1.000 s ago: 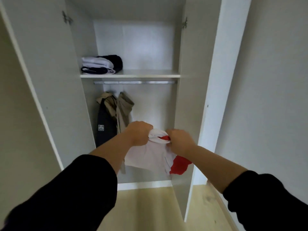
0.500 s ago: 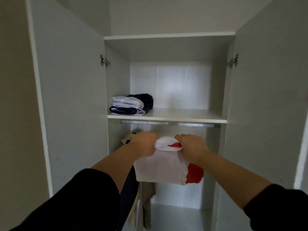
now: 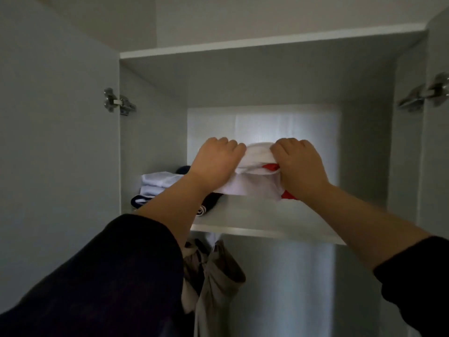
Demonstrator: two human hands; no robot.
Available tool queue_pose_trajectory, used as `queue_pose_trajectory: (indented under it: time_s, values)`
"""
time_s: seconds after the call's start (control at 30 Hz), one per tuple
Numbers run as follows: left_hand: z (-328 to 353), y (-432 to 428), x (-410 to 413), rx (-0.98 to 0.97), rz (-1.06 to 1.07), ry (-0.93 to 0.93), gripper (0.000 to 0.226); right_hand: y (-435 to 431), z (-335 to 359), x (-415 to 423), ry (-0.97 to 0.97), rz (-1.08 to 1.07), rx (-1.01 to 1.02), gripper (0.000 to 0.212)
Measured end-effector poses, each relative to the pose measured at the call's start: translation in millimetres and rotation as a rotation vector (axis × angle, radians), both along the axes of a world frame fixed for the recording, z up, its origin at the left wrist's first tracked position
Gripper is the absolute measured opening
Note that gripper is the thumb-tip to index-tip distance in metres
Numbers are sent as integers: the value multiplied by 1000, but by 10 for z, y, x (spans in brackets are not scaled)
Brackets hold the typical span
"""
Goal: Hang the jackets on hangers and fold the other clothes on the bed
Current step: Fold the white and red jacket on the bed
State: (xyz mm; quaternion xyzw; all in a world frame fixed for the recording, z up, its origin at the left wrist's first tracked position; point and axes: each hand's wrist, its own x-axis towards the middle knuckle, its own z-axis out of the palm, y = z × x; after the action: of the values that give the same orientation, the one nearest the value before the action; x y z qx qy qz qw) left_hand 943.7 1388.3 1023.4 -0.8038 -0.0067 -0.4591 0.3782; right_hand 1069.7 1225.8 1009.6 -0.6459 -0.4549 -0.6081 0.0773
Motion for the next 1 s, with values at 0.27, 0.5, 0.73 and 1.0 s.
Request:
queue_pose_trajectory:
  time_s: [0.27,0.5,0.73,1.0]
  values:
    - [-874,1094,1339,-308,313,863,48,822,-1045,1362,396,-261,-586,39]
    - [-603,1516,2364,-466,478,888,70,1602,-949,2238,655,-455,-720,64]
    - [-845,1911,3201,-869,378,1016,95,2189,-1020,2916,572,-489,-704,57]
    - [-1312,2226,3508,-960,188,670,67,2384,-1158,3334,849,-415,-473,72]
